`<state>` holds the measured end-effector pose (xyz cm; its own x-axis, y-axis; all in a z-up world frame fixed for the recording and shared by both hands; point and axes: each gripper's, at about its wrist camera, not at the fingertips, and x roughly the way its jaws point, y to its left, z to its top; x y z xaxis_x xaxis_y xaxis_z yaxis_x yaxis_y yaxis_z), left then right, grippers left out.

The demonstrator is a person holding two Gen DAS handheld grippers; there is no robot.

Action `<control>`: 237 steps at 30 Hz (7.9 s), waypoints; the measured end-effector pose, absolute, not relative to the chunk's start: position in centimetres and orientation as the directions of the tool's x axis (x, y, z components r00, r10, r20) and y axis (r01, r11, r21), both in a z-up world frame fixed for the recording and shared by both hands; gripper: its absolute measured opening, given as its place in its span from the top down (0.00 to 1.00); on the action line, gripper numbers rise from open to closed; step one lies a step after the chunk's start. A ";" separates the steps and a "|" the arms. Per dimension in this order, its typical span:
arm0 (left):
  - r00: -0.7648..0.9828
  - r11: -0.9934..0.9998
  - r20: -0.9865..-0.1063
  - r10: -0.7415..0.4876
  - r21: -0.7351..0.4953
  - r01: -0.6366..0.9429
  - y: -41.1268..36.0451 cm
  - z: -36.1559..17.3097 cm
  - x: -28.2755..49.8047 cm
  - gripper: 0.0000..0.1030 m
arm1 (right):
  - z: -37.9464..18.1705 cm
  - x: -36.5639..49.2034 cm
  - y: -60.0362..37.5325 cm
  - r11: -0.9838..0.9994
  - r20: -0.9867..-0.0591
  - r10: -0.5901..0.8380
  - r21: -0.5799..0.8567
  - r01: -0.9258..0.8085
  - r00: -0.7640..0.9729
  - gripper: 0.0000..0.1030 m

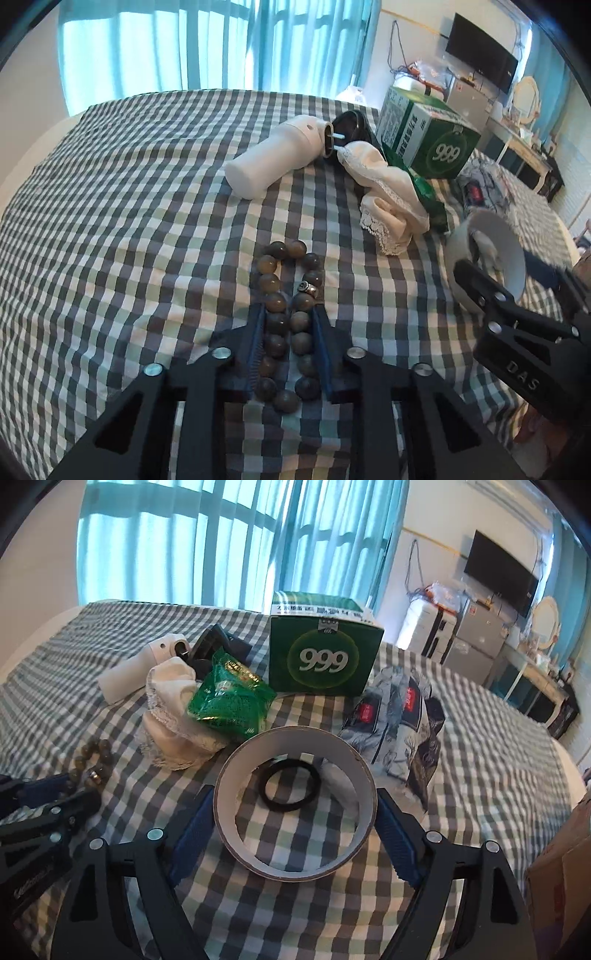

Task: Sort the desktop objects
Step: 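Grasp the bead bracelet with the left tool while the right tool grasps the tape roll, then lift the bracelet and tape roll and carry them to the cardboard box, then release the bracelet and tape roll into the cardboard box, then move both tools back over the bed toward the white foam tube, then close the left tool on the end of the white foam tube, then lift the foam tube with the left tool and carry it over the box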

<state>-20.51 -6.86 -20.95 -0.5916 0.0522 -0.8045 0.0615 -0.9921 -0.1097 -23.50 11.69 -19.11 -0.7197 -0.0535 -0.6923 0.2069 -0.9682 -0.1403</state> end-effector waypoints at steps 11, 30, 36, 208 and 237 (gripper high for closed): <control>-0.646 -0.987 -0.757 0.096 -0.154 0.034 -6.7 -18.9 -17.6 0.92 | -15.3 -19.7 13.7 -0.983 -0.684 -0.111 -0.032 0.182 -0.721 0.20; -0.576 -0.972 -0.807 0.129 -0.217 0.087 -7.2 -19.5 -16.0 0.55 | -9.0 -12.2 18.7 -0.986 -0.608 -0.166 0.094 0.137 -0.776 0.20; -0.623 -0.963 -0.781 0.046 -0.200 0.179 -8.5 -19.5 -16.7 0.39 | -9.8 -12.7 19.8 -0.985 -0.621 -0.173 0.120 0.126 -0.764 0.20; -0.544 -0.966 -0.810 0.219 -0.258 -0.004 -5.1 -22.6 -24.8 0.93 | -20.0 -26.2 13.7 -0.986 -0.755 -0.113 0.004 0.168 -0.646 0.32; -0.724 -0.951 -0.647 0.238 -0.305 -0.040 -4.9 -8.0 -12.8 0.93 | -6.3 -11.4 16.9 -0.956 -0.625 -0.284 0.128 0.264 -0.727 0.97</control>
